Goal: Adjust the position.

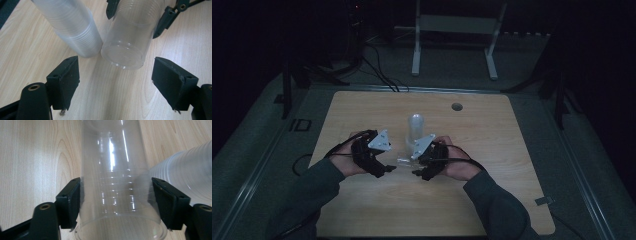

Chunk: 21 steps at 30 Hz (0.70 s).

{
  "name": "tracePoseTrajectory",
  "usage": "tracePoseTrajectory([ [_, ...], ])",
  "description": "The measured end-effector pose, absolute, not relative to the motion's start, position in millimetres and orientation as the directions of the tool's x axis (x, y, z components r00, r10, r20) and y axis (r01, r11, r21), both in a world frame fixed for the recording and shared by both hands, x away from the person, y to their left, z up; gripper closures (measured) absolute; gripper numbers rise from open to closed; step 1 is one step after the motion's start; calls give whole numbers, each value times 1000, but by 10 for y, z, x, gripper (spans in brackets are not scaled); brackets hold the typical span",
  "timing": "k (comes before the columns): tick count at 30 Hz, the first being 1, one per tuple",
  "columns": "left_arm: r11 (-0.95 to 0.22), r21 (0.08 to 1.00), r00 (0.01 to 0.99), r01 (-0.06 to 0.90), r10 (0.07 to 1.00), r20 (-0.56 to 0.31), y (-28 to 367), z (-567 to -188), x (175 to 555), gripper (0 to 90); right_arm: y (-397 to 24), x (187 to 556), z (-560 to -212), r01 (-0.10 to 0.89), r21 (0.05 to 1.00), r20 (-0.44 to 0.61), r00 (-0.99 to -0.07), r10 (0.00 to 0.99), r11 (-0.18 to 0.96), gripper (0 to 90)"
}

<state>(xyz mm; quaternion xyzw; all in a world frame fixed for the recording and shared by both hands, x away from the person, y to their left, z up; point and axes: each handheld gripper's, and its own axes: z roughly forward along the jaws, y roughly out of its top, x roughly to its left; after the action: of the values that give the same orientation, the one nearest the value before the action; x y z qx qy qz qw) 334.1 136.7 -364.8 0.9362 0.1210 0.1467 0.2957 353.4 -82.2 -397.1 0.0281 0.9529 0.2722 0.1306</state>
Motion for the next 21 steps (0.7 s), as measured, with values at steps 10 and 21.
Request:
tracePoseTrajectory([
  [10, -826, 549, 932, 130, 291, 217, 1316, -3678, 3333, 224, -805, 3534, -3965, -27, 511, -244, -963, 115, 859, 299],
  [21, -866, 491, 937, 98, 246, 247, 1213, -3699, 3310, 220, -788, 3527, -3980, -34, 487, -247, -964, 101, 873, 299],
])
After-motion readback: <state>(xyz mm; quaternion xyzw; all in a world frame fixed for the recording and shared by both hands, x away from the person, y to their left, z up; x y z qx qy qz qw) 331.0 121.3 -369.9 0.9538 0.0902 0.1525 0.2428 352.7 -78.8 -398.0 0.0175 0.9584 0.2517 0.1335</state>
